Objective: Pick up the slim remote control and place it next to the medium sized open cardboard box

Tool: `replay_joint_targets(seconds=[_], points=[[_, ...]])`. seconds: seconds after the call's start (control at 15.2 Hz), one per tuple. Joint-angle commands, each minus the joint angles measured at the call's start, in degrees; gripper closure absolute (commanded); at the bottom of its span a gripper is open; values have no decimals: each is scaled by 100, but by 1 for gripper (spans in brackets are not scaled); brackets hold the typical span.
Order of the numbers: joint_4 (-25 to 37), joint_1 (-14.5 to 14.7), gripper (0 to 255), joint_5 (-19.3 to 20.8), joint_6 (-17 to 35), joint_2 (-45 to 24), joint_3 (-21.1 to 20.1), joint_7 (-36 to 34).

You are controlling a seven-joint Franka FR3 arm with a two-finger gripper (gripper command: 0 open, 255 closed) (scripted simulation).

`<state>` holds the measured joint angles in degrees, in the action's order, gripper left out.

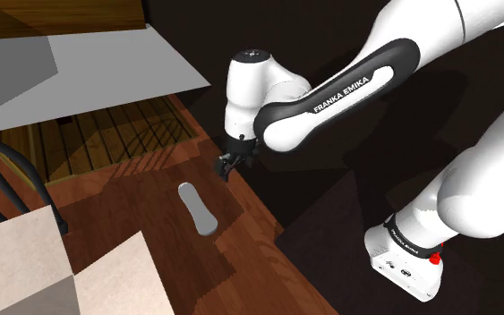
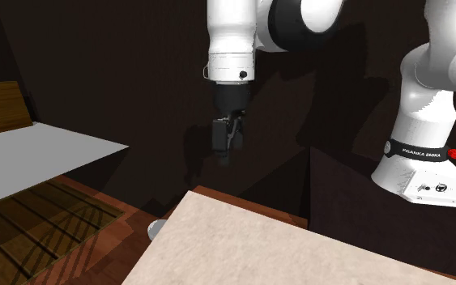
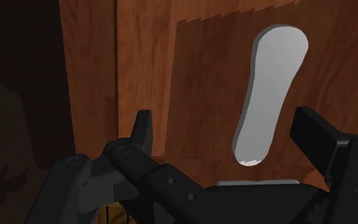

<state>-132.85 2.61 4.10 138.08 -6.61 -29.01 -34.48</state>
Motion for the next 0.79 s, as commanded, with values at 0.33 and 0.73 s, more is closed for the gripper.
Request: replay_joint_targets(seconds=[0.33,0.73], points=[[1107,588,0,1112,451,-1736,385,-1042],[2324,1217,0,1575,550,-3081,786,-1535]])
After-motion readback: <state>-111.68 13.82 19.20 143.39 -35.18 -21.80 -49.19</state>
